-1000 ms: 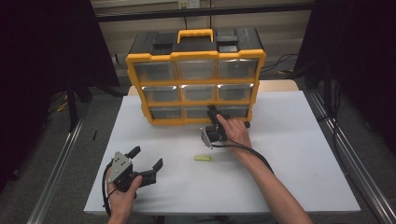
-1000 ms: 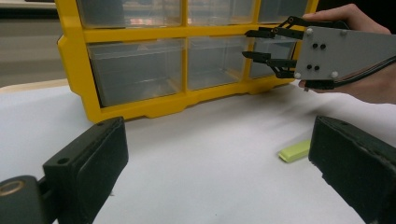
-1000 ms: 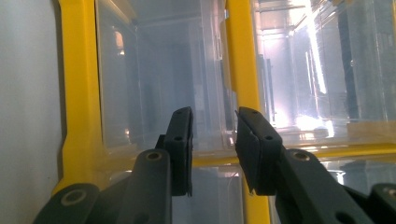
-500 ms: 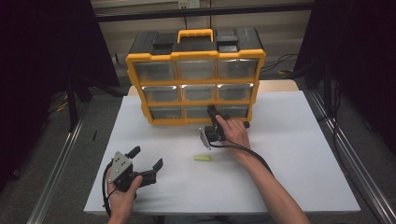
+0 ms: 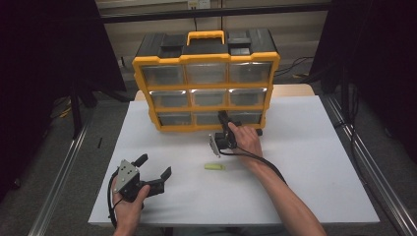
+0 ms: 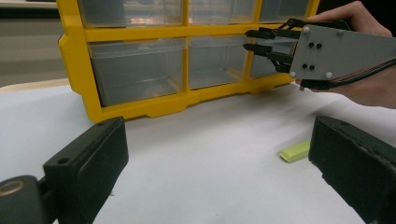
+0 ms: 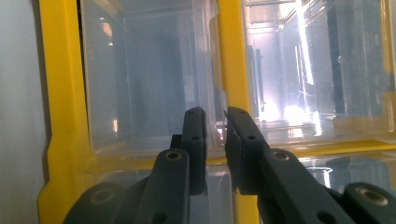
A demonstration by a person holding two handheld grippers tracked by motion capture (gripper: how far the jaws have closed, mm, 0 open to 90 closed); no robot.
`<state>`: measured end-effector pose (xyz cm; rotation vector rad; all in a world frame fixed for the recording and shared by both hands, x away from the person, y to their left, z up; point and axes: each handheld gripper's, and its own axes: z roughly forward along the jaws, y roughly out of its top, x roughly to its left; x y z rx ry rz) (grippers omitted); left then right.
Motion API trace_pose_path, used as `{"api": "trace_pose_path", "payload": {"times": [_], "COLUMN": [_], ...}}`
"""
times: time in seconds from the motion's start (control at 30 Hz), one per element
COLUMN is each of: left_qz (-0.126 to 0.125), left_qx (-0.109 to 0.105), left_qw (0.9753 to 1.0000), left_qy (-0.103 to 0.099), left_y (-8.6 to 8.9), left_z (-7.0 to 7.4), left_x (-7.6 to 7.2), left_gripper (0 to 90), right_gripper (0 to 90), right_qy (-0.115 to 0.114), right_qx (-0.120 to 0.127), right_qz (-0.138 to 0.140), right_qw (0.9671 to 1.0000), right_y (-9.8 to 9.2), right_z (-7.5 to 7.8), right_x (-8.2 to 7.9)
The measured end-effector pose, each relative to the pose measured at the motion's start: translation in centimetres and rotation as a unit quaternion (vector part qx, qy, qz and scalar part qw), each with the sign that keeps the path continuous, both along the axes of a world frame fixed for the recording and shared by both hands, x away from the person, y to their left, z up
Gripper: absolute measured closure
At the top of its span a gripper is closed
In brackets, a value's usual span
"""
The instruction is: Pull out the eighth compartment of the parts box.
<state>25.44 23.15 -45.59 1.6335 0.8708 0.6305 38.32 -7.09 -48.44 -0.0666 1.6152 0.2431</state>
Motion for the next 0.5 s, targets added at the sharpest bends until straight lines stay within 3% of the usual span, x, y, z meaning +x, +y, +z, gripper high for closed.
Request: {"api": "trace_pose_path", "payload": {"times": [0.5], "left_qz": [0.001], "left_qx": [0.000], "left_qw": [1.0000], "left_qy": [-0.001], "left_y": [0.10], "left_z": [0.01], "left_x": [0.00], "left_gripper": [4.9], "right_gripper": [78.6], "right_qy": [-0.005], "right_qx": [-0.006], "right_qz": [0.002], "right_qw": [1.0000], "right_y": [-0.04], "right_z": [0.29], "right_x": [-0.47]}}
